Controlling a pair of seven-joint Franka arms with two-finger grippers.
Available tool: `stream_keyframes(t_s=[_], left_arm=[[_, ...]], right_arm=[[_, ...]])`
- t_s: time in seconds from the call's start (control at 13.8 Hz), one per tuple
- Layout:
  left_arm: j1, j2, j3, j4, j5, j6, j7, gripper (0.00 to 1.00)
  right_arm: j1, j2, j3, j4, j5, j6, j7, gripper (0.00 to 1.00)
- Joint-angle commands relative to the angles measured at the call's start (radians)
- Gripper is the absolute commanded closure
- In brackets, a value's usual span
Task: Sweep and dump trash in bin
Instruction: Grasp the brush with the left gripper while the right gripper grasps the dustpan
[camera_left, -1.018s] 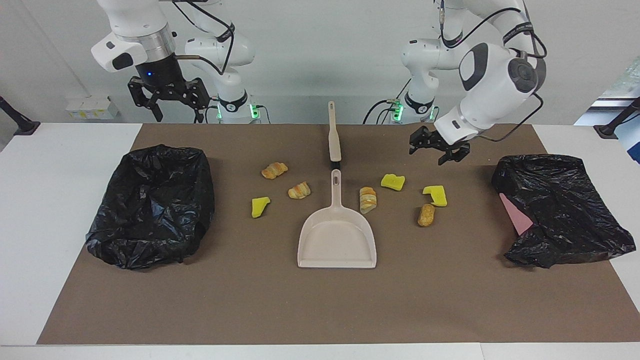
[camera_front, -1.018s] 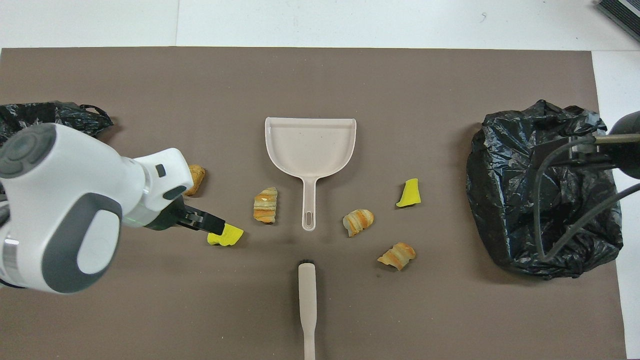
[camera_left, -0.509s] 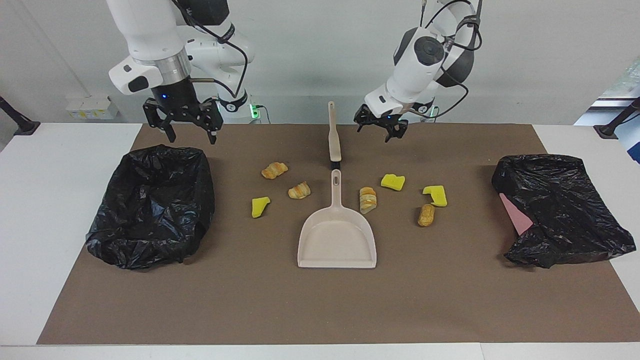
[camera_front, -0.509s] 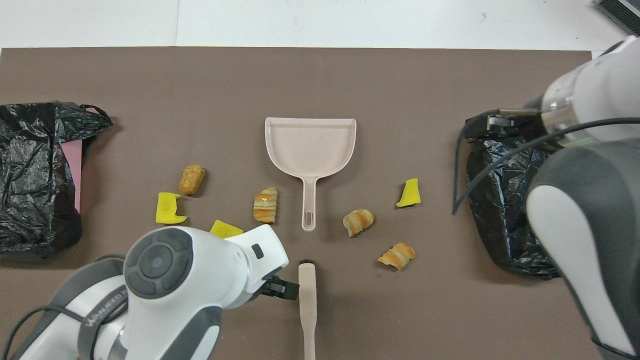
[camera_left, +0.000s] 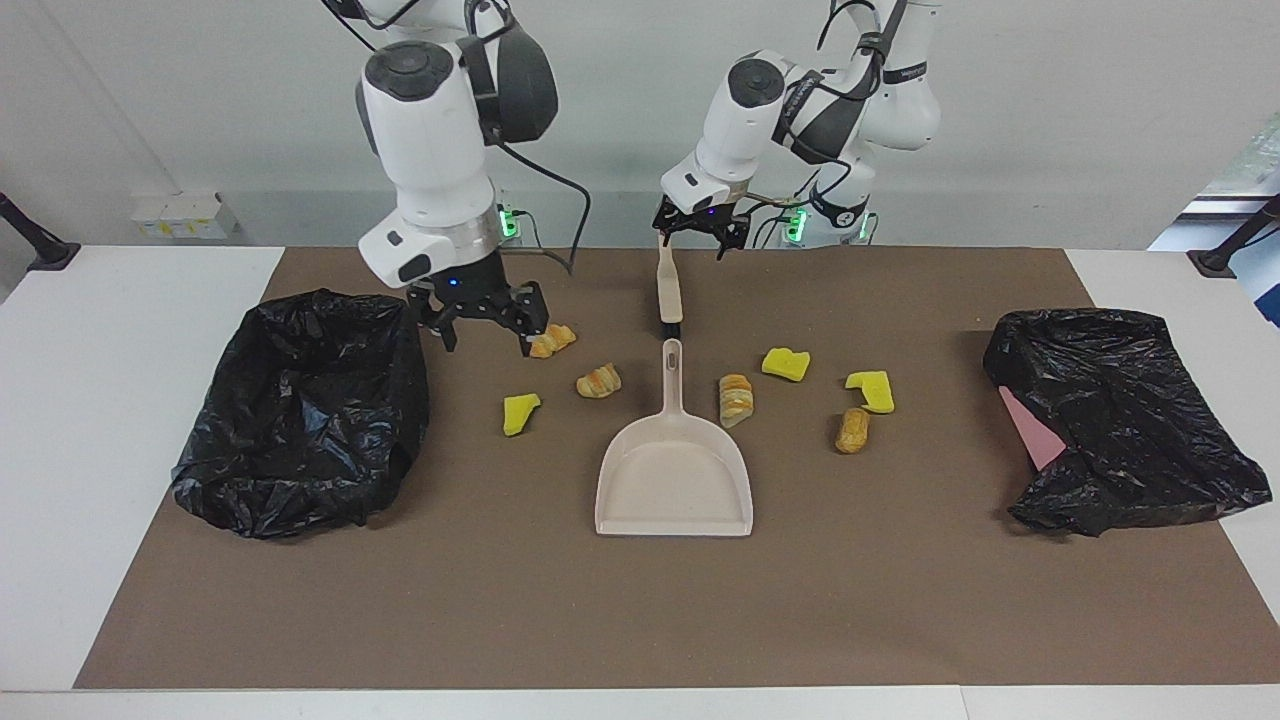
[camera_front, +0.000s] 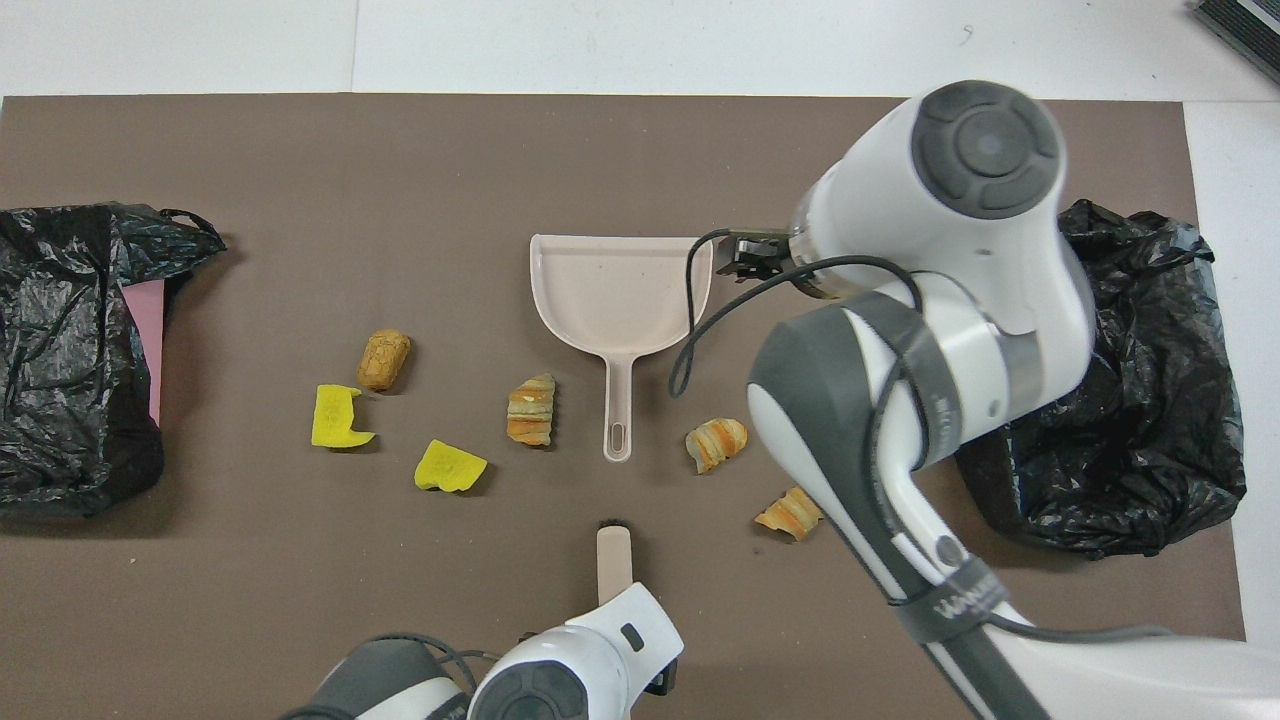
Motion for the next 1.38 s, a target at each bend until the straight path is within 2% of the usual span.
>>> stream_keyframes(t_s=[0.0, 0.36, 0.44, 0.65, 0.8, 1.02, 1.16, 1.31], left_arm=[[-0.074, -0.030, -0.008, -0.111, 0.008, 0.115, -0.067, 0.00], [-0.096, -0.020, -0.010, -0.120, 0.008, 0.123, -0.109, 0.00], [-0.096, -0.019, -0.010, -0.120, 0.008, 0.119, -0.125, 0.06], [-0.108, -0.011, -0.011, -0.120, 0.008, 0.109, -0.191, 0.50], [-0.111, -0.008, -0.010, -0.120, 0.008, 0.106, -0.242, 1.00], [-0.091, -0.002, -0.007, -0.120, 0.008, 0.096, -0.239, 1.00], [-0.026, -0.016, -0.004, -0.116, 0.008, 0.060, -0.238, 1.00], [0.033, -0.019, -0.001, -0.105, 0.009, 0.059, -0.236, 1.00]], right_arm=[[0.051, 0.079, 0.001, 0.065, 0.001, 0.023, 0.054, 0.00], [0.178, 0.188, 0.001, 0.061, 0.000, 0.099, 0.188, 0.00], [0.194, 0.208, 0.001, 0.059, 0.000, 0.115, 0.191, 0.00], [0.220, 0.234, 0.001, 0.041, -0.020, 0.174, 0.193, 0.00], [0.244, 0.234, 0.001, 0.000, -0.020, 0.190, 0.193, 0.01], [0.246, 0.226, 0.000, -0.022, -0.022, 0.156, 0.193, 0.08], [0.251, 0.223, 0.000, -0.011, -0.055, 0.077, 0.196, 0.10], [0.246, 0.217, 0.001, -0.024, -0.051, 0.076, 0.258, 0.20]])
